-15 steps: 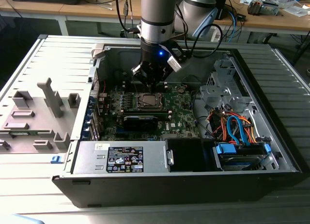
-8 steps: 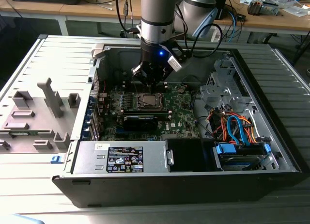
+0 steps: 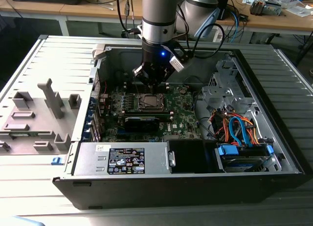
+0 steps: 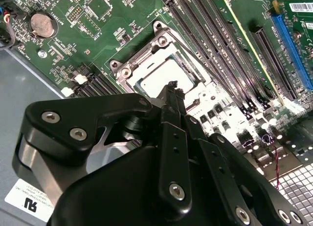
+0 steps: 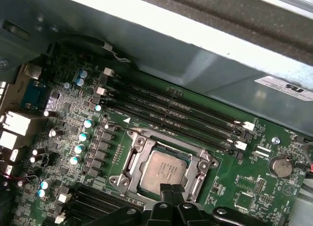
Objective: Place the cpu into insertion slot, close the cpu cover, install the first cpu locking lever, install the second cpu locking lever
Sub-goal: 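Install the first cpu locking lever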
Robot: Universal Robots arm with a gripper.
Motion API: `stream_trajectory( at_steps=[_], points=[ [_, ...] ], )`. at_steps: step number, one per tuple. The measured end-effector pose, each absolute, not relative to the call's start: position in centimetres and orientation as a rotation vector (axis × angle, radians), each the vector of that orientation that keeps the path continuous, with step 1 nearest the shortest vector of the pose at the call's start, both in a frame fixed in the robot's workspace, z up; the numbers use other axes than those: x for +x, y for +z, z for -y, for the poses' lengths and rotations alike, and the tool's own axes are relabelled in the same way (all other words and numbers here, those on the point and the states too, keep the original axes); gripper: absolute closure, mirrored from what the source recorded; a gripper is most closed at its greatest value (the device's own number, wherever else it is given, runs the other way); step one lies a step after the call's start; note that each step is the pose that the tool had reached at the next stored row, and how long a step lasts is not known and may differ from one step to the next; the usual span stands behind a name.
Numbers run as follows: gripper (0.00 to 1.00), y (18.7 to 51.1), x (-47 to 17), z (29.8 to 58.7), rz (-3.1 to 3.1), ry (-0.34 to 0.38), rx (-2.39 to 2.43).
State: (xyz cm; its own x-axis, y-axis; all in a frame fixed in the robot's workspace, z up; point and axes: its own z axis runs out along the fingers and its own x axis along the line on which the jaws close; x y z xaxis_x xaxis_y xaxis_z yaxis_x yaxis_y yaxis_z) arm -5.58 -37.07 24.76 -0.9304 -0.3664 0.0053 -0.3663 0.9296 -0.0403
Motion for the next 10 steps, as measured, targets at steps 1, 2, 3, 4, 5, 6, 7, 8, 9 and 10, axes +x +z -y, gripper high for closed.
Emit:
stream_trajectory(
  at_steps=[1,2,3,4,5,6,7,8,9,10],
  points=[
    [0.89,24.76,-5.58,37.07,-3.083,-0.064,-0.588],
    [0.89,24.76,-5.58,37.07,-3.082,-0.064,-0.592],
    [0.89,24.76,-5.58,37.07,-3.081,-0.064,-0.598],
    [0.89,24.76,-5.58,37.07,-3.080,-0.064,-0.602],
    [0.89,24.76,-5.58,37.07,-3.079,-0.064,-0.605],
    [0.89,24.76,-5.58,37.07,-3.079,-0.064,-0.609],
    [0.89,24.76,-5.58,37.07,-3.078,-0.064,-0.612],
    [0.89,24.76,-5.58,37.07,-3.078,-0.064,-0.615],
    [0.89,24.76,-5.58,37.07,-3.077,-0.064,-0.618],
    [0.89,24.76,-5.58,37.07,-3.076,-0.064,-0.621]
  ],
)
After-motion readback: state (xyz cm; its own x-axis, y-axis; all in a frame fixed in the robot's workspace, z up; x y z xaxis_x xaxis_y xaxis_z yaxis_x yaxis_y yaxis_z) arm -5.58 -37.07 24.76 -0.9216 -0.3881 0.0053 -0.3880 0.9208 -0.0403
